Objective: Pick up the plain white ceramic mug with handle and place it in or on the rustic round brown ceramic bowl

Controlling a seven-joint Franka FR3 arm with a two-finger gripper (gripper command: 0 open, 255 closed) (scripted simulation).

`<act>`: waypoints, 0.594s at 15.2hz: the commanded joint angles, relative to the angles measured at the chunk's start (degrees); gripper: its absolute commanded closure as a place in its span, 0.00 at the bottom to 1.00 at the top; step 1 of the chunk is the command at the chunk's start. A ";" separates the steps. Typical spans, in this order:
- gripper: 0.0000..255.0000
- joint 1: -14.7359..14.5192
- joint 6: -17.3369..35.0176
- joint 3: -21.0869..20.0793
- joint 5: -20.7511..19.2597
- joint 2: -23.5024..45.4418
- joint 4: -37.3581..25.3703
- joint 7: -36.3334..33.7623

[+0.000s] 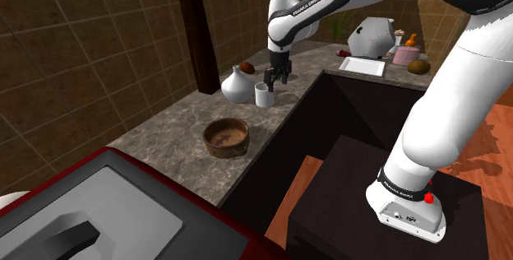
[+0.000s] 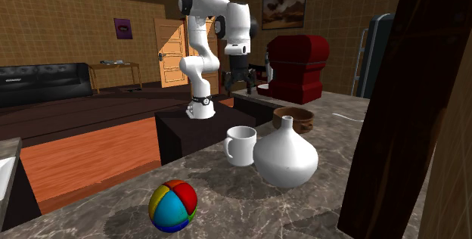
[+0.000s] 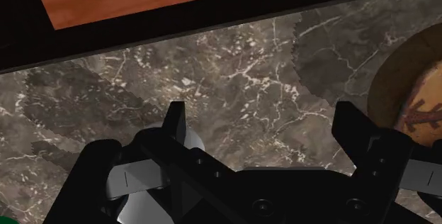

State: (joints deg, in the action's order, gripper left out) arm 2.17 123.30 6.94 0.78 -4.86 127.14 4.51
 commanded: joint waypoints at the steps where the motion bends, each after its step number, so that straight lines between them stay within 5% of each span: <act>1: 0.00 0.14 2.46 0.27 0.29 4.17 -2.61 0.77; 9: 0.00 1.49 8.46 0.78 2.04 20.56 -16.27 3.94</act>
State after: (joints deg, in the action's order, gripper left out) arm 3.55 131.33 7.81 2.50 12.90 113.68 8.22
